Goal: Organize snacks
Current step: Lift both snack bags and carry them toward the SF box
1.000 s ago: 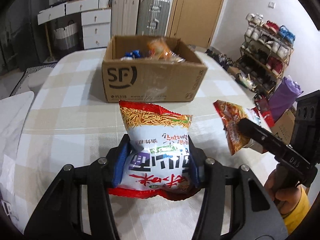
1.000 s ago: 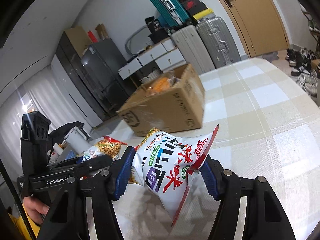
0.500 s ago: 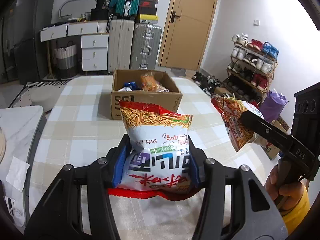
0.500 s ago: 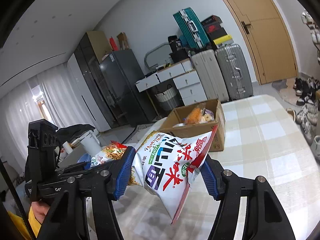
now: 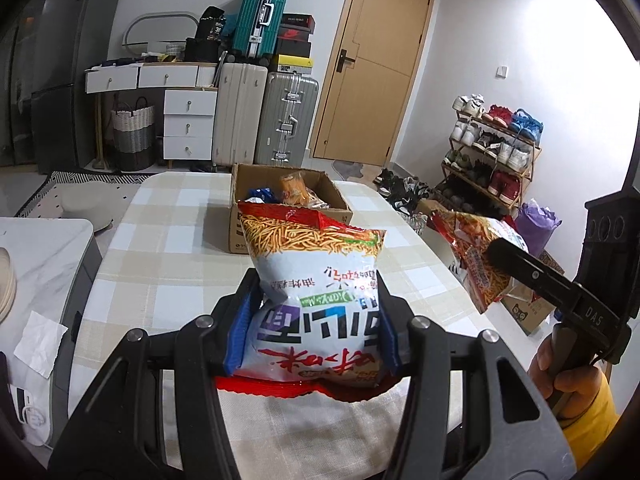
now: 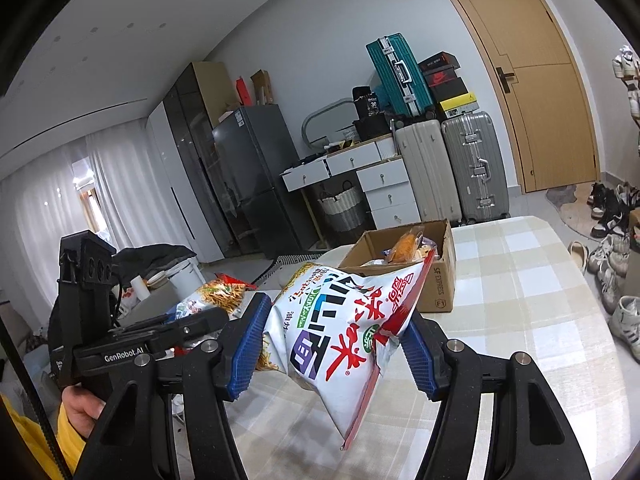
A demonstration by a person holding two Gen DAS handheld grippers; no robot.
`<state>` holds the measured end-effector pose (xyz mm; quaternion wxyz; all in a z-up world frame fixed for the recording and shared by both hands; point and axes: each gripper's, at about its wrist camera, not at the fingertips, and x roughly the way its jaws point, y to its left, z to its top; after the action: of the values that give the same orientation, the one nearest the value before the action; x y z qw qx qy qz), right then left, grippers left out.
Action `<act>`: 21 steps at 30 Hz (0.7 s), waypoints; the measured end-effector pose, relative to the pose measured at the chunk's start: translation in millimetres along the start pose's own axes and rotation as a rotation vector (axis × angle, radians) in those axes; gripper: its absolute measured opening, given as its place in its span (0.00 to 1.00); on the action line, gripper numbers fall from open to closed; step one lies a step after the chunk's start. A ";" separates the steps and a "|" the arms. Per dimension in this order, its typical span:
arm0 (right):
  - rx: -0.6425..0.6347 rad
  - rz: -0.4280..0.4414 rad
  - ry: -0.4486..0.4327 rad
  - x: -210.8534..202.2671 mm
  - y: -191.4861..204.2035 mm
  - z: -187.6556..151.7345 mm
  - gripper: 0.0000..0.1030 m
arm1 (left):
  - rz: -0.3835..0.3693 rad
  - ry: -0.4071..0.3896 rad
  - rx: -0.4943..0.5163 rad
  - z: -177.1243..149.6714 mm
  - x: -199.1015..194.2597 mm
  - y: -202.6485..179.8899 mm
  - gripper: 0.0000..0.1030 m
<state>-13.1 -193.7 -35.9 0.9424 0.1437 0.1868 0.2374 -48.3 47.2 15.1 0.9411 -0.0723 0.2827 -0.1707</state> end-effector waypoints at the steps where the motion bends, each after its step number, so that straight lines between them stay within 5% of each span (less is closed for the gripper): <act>1: -0.003 0.001 0.001 -0.1 1.1 1.1 0.62 | 0.003 0.004 0.002 1.3 -4.5 1.5 0.48; 8: -0.017 0.012 0.005 15.8 -3.5 14.0 0.60 | 0.001 -0.017 0.006 16.6 -9.4 7.2 0.48; 12: -0.009 -0.003 0.070 47.6 -14.5 4.1 0.37 | 0.011 -0.011 -0.006 18.4 4.9 13.0 0.48; 16: 0.037 -0.078 0.221 94.4 -44.5 -37.7 0.36 | 0.016 0.051 -0.038 3.7 33.3 23.1 0.48; 19: 0.055 -0.053 0.211 87.4 -56.2 -49.6 0.38 | 0.030 0.104 -0.060 -12.2 56.9 35.1 0.48; 21: 0.031 -0.076 0.209 82.3 -57.2 -53.3 0.50 | 0.036 0.139 -0.083 -21.9 71.8 43.2 0.48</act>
<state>54.2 -191.1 -127.2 0.9237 0.1254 0.2931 0.2123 7.7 60.6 -49.5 0.9183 -0.0942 0.3554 -0.1465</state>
